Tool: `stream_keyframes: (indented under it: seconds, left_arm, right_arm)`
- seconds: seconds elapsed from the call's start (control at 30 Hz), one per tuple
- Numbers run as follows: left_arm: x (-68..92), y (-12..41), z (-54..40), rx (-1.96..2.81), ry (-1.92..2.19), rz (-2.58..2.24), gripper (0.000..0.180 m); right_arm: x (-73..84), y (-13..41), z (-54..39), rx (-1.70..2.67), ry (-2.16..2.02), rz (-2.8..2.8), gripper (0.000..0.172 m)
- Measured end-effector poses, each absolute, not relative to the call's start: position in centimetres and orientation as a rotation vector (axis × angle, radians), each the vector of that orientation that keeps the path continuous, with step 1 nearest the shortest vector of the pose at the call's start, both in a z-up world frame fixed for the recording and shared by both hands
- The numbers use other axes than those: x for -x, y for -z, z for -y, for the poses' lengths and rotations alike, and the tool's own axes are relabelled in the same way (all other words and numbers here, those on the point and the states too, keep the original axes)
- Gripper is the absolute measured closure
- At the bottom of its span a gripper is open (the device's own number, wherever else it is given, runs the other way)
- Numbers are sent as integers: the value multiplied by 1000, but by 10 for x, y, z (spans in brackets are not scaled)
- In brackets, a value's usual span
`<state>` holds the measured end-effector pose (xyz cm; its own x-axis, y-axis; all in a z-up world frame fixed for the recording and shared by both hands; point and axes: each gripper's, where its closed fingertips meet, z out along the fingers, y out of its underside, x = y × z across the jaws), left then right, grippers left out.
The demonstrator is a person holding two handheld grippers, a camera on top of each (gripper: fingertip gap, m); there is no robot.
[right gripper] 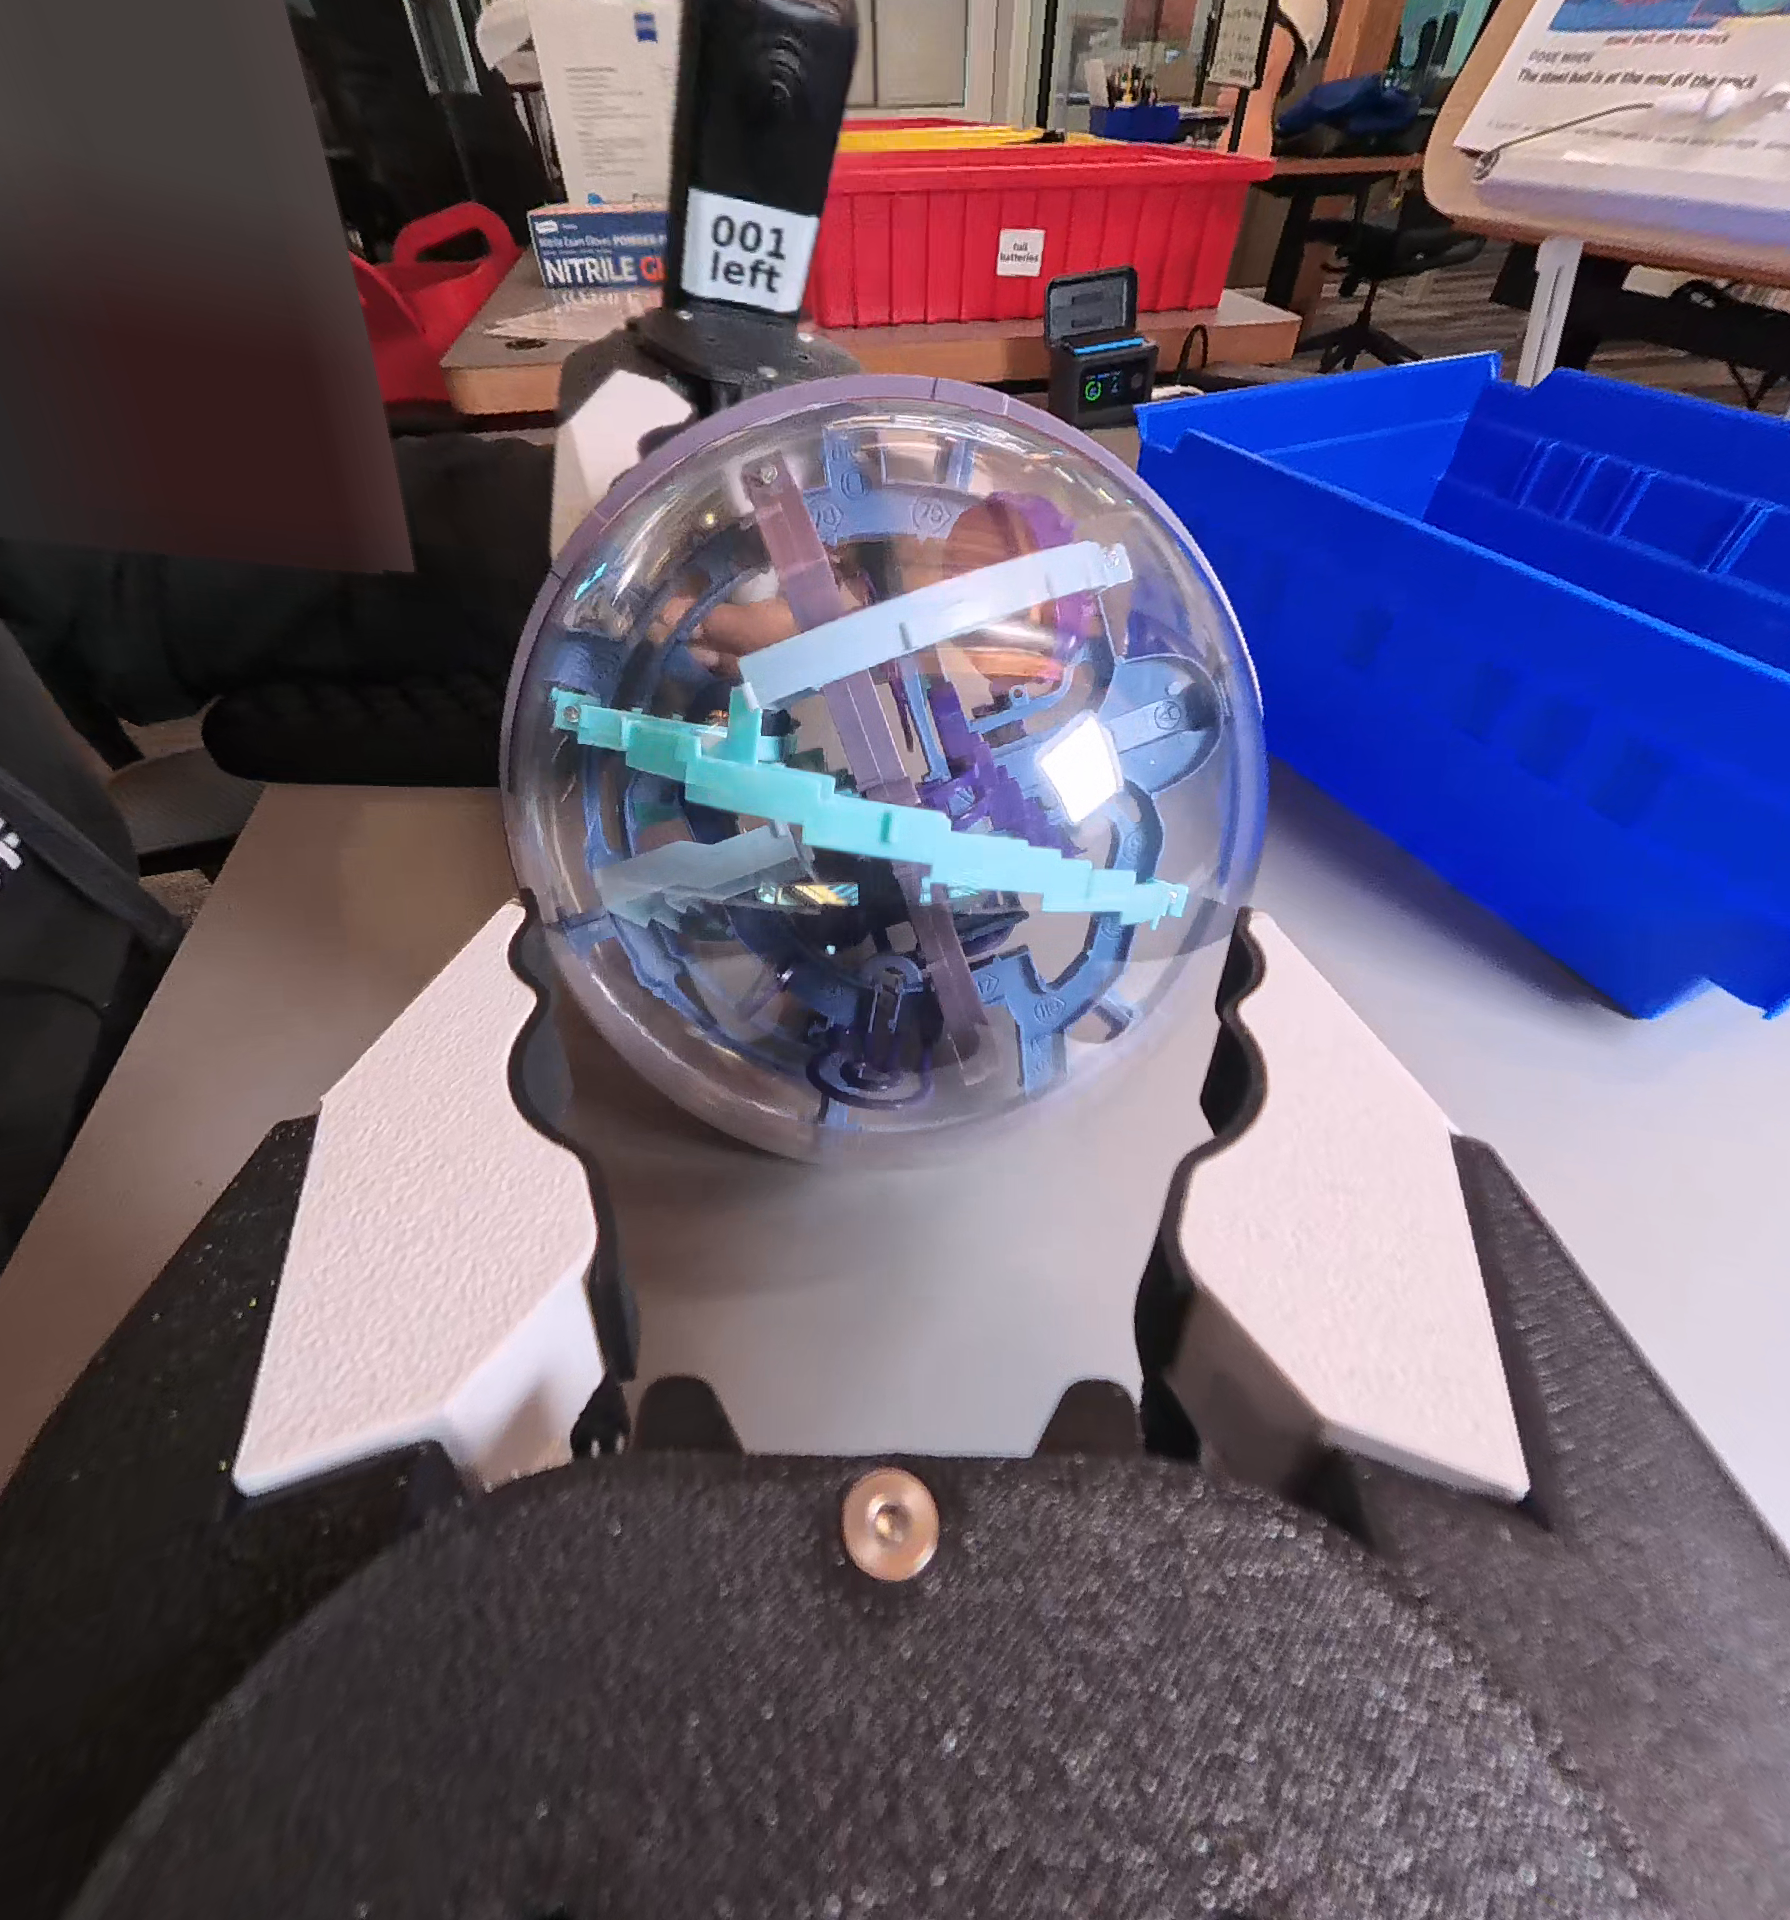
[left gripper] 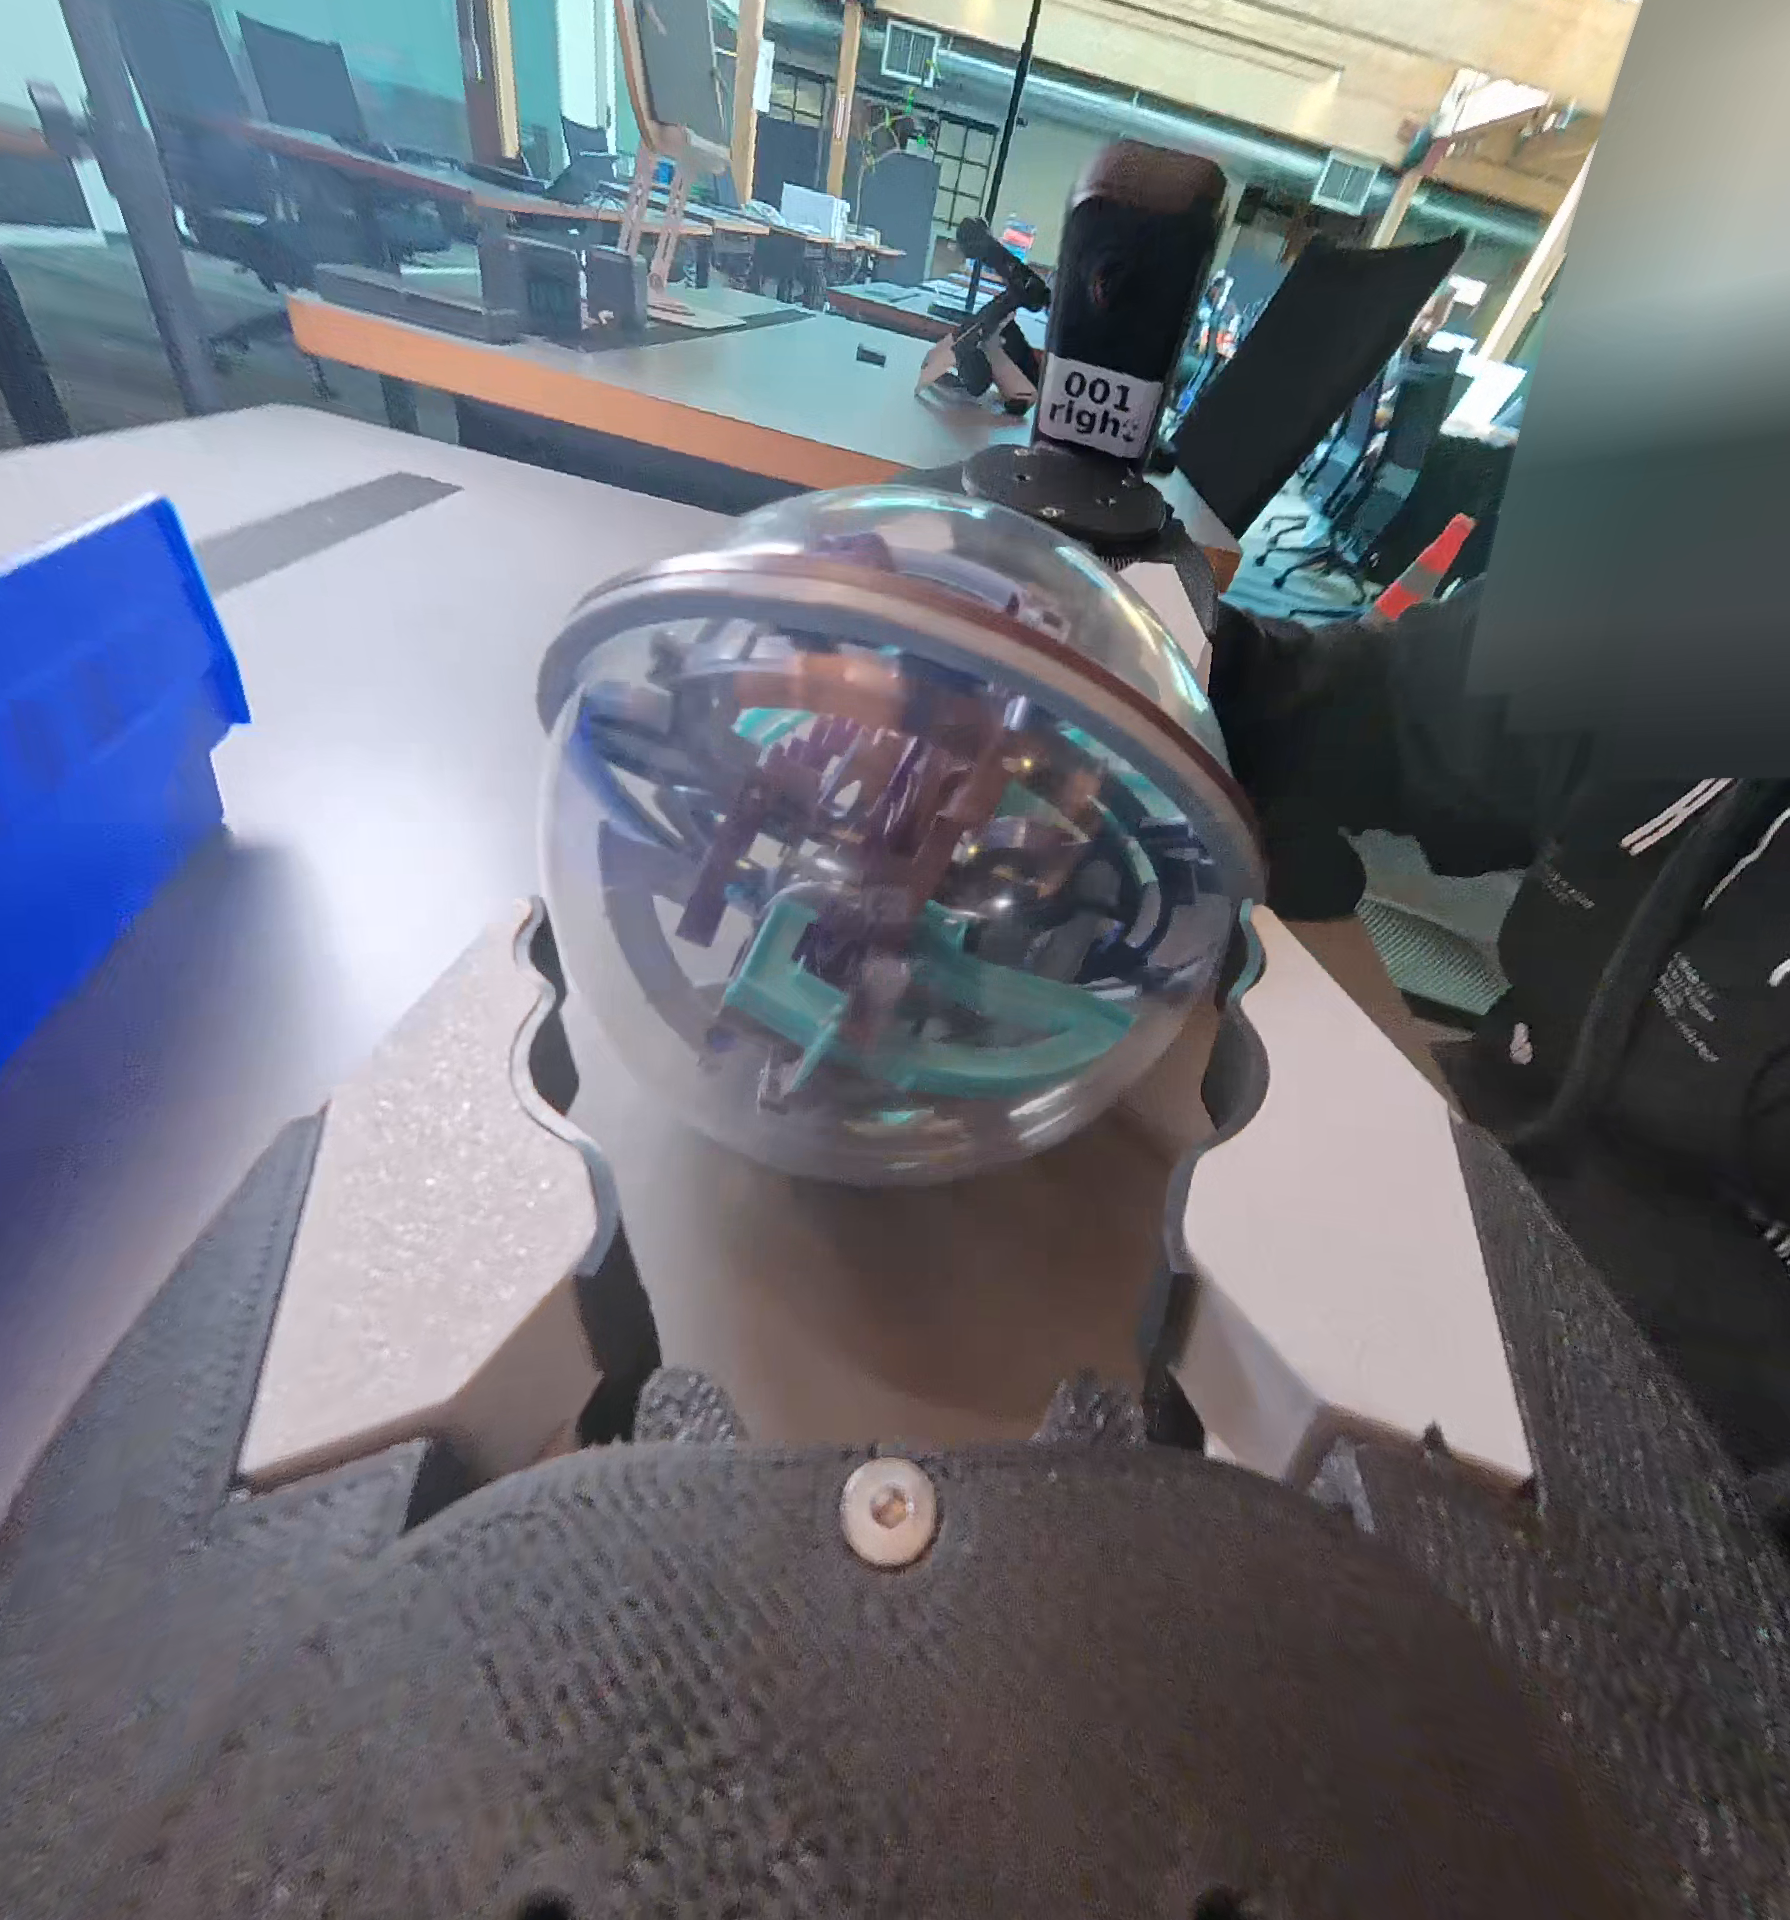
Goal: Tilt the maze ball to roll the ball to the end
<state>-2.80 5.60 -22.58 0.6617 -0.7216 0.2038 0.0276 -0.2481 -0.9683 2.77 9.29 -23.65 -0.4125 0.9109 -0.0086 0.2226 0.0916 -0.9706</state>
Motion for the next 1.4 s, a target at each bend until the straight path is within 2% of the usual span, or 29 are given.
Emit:
stream_keyframes:
  seconds: [0.13,0.27,0.53,0.63,0.8,1.0,1.4]
  left_arm:
    - [13,242,-60,1723,646,-651,40]
    - [9,249,-66,1739,650,-634,38]
    - [-3,271,-48,1879,1017,-663,40]
    - [1,272,-46,1888,1040,-665,45]
    - [23,266,-46,1879,984,-598,67]
    - [20,265,-55,1844,883,-579,43]
    - [18,272,-53,1907,1125,-463,44]
  right_arm:
    - [-28,238,-92,1116,-1358,1743,48]
    - [-28,235,-92,1124,-1345,1734,47]
    - [-38,225,-82,1022,-1316,1822,50]
    - [-41,226,-84,991,-1301,1838,54]
    - [-37,222,-93,986,-1312,1828,59]
    - [-17,228,-97,1037,-1342,1842,47]
    - [-5,222,-91,1315,-1356,1867,47]
